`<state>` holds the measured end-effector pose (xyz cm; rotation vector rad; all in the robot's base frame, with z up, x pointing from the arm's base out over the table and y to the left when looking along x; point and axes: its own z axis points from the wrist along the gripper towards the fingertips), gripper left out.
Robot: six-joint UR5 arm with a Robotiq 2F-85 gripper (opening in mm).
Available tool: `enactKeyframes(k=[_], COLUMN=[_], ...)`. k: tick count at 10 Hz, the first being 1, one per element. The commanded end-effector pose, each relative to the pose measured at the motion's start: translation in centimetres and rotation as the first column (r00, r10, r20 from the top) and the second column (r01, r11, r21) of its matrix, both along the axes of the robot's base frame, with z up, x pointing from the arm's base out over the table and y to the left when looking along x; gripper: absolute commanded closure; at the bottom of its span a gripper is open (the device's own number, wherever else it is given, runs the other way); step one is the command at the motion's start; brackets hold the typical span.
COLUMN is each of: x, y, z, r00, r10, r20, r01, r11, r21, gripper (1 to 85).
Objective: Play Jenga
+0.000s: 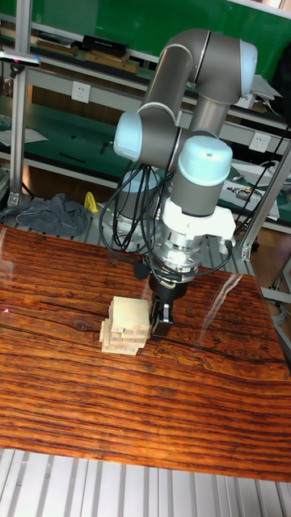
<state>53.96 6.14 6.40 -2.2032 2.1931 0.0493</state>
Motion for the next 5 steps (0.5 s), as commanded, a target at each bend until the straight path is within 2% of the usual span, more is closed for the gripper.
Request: enactKeyframes(k=[1,5], x=[0.18,0.45], y=[-0.2,0.23], z=[0.04,-0.27], r00=[1.0,1.0], r10=[0.001,0.015], r20=[0.006,0.016], r01=[0.0,-0.015], r11=[1.0,1.0], r21=[-0.009,-0.006], gripper=[38.7,38.7])
